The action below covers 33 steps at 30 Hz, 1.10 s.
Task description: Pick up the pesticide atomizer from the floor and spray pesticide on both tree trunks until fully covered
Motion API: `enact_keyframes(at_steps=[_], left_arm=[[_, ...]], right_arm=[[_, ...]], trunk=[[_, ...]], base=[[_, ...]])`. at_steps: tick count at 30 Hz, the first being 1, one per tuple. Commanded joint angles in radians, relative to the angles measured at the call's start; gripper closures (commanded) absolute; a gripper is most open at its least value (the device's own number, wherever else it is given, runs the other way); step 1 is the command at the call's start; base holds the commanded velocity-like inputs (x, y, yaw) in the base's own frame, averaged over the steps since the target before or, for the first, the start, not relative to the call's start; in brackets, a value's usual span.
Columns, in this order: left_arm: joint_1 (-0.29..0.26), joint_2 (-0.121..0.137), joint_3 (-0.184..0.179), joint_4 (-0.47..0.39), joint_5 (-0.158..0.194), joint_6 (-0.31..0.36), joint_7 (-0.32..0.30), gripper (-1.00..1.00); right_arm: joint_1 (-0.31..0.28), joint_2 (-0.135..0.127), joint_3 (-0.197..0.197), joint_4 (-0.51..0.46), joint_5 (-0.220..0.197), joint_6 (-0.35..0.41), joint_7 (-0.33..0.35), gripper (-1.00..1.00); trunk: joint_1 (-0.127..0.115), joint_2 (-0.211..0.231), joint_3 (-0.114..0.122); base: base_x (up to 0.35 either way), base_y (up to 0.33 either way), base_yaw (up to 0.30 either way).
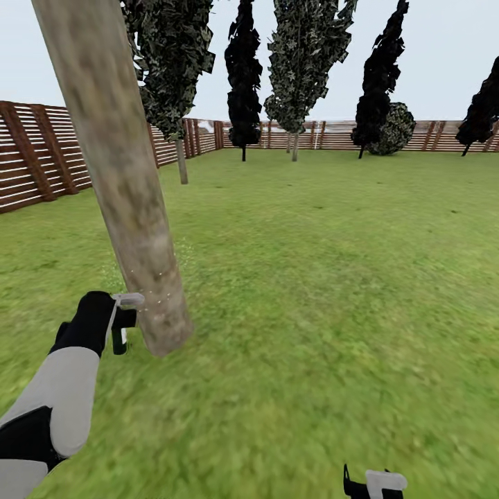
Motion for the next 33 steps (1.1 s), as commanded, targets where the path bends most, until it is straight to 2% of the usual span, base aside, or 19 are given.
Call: enact_keyframes(at_steps=[1, 9, 20, 28, 30, 33], left_arm=[[0.0, 0.002, 0.002, -0.001, -0.003, 0.003, -0.011, 1.0], [0.0, 0.001, 0.001, -0.001, -0.004, 0.003, -0.01, 1.0], [0.0, 0.0, 0.0, 0.006, -0.007, 0.001, -0.006, 1.0], [0.0, -0.005, 0.005, 0.011, -0.005, 0.0, -0.004, 1.0], [0.003, 0.006, 0.009, 0.013, -0.006, -0.001, -0.005, 1.0], [0.006, 0.037, 0.008, 0.015, -0.002, -0.003, -0.009, 1.0]], right_arm=[[-0.001, 0.0, -0.004, 0.001, 0.011, -0.002, -0.007, -1.0], [-0.001, 0.001, -0.004, 0.001, 0.011, -0.001, -0.006, -1.0], [-0.001, 0.002, -0.003, 0.001, 0.011, -0.002, -0.006, -1.0], [-0.001, 0.003, -0.003, 0.001, 0.011, -0.002, -0.006, -1.0], [-0.001, 0.003, -0.003, 0.001, 0.011, -0.002, -0.006, -1.0], [-0.001, 0.003, -0.003, 0.001, 0.011, -0.002, -0.006, -1.0]], trunk=[[0.0, 0.0, -0.001], [0.0, 0.0, -0.001], [0.0, 0.0, -0.001], [0.0, 0.0, -0.001], [0.0, 0.0, -0.001], [0.0, 0.0, -0.001]], base=[[0.133, -0.074, 0.0], [0.209, -0.171, 0.0], [0.009, -0.271, 0.002], [0.048, -0.273, 0.219], [0.149, -0.266, 0.277], [0.156, -0.262, 0.277]])
